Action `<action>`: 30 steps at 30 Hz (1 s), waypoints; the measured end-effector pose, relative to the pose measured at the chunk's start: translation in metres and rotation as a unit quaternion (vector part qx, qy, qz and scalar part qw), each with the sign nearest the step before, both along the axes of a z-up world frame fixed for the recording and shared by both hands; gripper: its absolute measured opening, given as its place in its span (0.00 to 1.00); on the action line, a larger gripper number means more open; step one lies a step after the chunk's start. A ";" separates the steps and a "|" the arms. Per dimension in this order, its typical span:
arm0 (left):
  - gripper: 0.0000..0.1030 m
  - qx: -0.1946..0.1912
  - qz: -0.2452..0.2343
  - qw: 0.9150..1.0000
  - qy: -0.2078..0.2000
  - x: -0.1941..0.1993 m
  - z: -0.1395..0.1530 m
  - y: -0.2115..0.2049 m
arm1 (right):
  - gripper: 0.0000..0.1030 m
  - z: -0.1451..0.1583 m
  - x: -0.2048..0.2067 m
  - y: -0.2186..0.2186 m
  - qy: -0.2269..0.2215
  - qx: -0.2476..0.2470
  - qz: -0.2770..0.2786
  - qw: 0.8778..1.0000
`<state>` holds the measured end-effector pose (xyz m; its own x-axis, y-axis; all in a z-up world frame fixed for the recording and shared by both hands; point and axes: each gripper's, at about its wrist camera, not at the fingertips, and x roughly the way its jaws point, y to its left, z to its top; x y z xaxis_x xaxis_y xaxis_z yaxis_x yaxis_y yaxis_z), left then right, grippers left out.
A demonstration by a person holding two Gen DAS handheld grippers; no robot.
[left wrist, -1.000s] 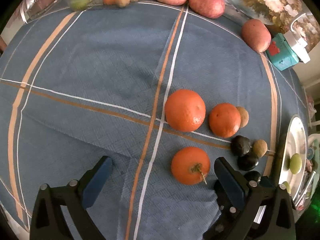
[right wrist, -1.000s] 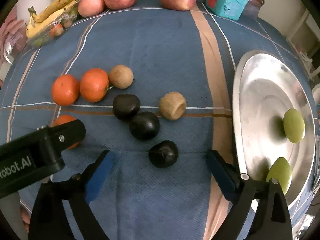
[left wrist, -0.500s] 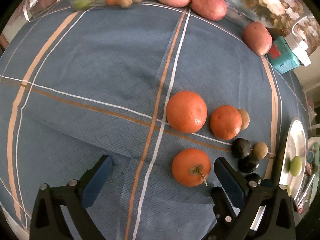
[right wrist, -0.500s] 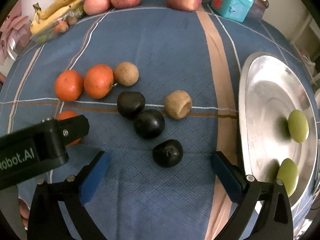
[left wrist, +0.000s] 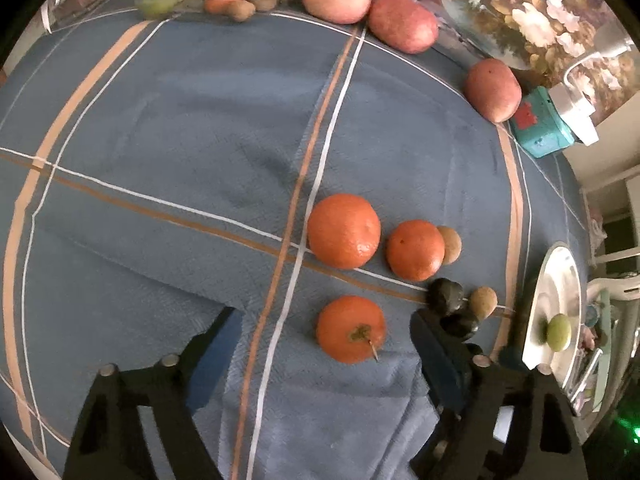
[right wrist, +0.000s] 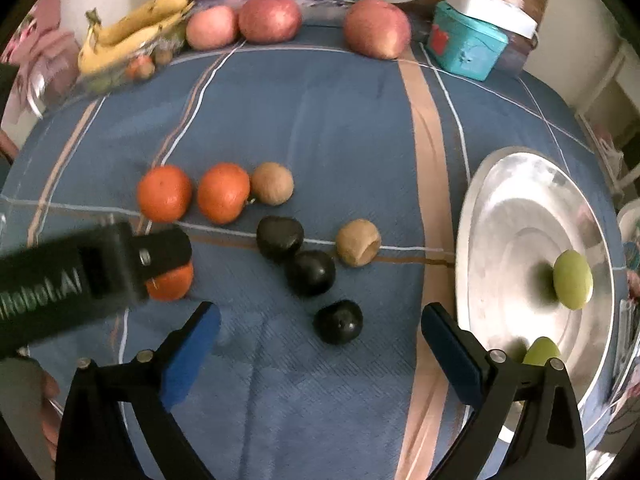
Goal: Organize fruits
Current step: 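Grasp a tangerine with the left tool while the right tool grasps a black plum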
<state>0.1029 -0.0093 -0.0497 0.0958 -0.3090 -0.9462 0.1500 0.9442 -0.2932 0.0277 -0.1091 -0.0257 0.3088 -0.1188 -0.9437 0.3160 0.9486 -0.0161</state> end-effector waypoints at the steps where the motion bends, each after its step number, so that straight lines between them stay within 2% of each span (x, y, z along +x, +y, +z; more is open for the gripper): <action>1: 0.82 0.003 -0.001 1.000 0.000 0.000 0.001 0.000 | 0.86 0.001 0.000 -0.001 -0.001 0.003 -0.006 1.000; 2: 0.79 0.004 -0.003 1.000 -0.001 -0.002 0.001 -0.001 | 0.74 -0.002 -0.006 -0.004 -0.001 0.008 -0.008 1.000; 4: 0.73 0.004 -0.011 1.000 -0.001 -0.003 0.003 -0.003 | 0.65 -0.006 -0.006 -0.010 0.007 0.027 -0.015 0.999; 6: 0.64 0.006 -0.017 1.000 0.000 -0.008 0.006 -0.012 | 0.64 -0.012 -0.006 -0.017 0.017 0.033 -0.021 0.999; 8: 0.50 0.005 -0.021 1.000 0.004 -0.009 0.006 -0.014 | 0.48 -0.017 -0.007 -0.021 0.022 0.023 -0.022 0.999; 10: 0.42 0.002 -0.025 1.000 0.009 -0.011 0.006 -0.017 | 0.39 -0.016 -0.010 -0.022 0.020 0.028 -0.022 0.999; 11: 0.38 -0.003 -0.025 1.000 0.011 -0.009 0.006 -0.017 | 0.39 -0.016 -0.010 -0.023 0.019 0.031 -0.024 0.999; 12: 0.38 -0.002 -0.024 1.000 0.010 -0.009 0.008 -0.017 | 0.38 -0.016 -0.011 -0.023 0.017 0.032 -0.025 0.999; 14: 0.38 0.001 -0.022 1.000 0.001 -0.011 0.014 -0.020 | 0.25 -0.014 -0.013 -0.022 0.014 0.030 -0.027 0.999; 17: 0.38 -0.008 -0.019 1.000 -0.013 -0.015 0.024 -0.021 | 0.25 -0.008 -0.012 -0.029 0.005 0.036 -0.029 0.999; 22: 0.37 -0.029 -0.017 0.998 -0.048 -0.018 0.061 -0.019 | 0.25 0.020 -0.018 -0.056 -0.029 0.060 -0.039 0.997; 27: 0.37 -0.047 -0.031 0.995 -0.077 -0.023 0.082 -0.026 | 0.25 0.051 -0.033 -0.070 -0.076 0.075 -0.058 0.993; 30: 0.37 -0.056 -0.048 0.994 -0.087 -0.026 0.089 -0.032 | 0.25 0.056 -0.039 -0.079 -0.089 0.070 -0.080 0.990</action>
